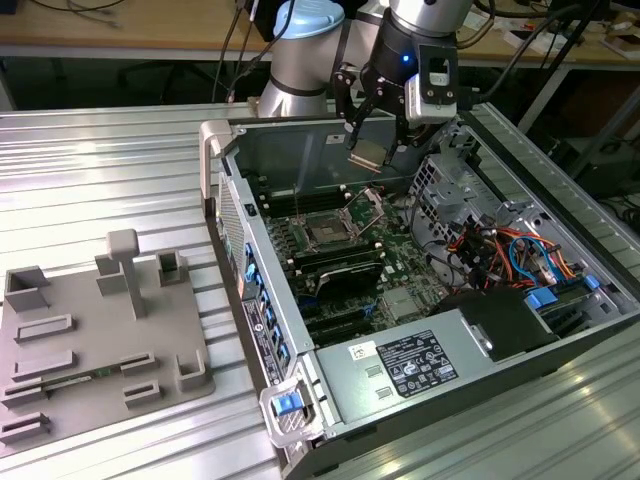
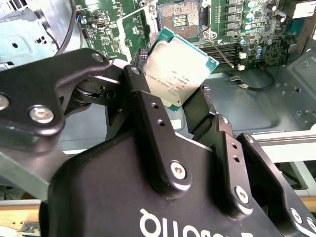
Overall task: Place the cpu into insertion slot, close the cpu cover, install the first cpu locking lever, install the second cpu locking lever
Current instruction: 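Place the cpu into insertion slot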
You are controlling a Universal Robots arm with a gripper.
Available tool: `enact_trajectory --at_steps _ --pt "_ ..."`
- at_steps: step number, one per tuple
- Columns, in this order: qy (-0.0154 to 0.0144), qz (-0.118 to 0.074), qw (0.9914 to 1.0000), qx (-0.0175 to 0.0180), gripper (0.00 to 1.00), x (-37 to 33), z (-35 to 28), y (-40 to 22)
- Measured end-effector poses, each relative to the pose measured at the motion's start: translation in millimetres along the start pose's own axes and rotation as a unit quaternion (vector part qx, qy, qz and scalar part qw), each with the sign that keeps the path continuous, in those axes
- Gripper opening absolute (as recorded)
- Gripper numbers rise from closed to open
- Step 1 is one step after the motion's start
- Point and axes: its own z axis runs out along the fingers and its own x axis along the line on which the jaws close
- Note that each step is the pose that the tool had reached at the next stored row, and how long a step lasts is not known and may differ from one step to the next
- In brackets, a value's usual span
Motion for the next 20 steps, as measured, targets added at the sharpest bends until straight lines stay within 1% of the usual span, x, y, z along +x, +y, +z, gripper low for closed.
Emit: enact_trajectory --at_steps 5,8,10,12,20 --pt "-0.0002 0.003 1.0 0.0 0.55 0.0 0.0 0.0" --pt "-0.0013 0.015 0.99989 -0.0003 0.55 0.0 0.3 0.0" --pt "-0.0025 0.028 0.99959 -0.0006 0.55 0.0 0.7 -0.1" --pt "-0.0032 0.036 0.99935 -0.0007 0.55 0.0 0.9 -0.1" --pt "-0.0033 0.037 0.99929 -0.0007 0.55 0.0 1.0 -0.1"
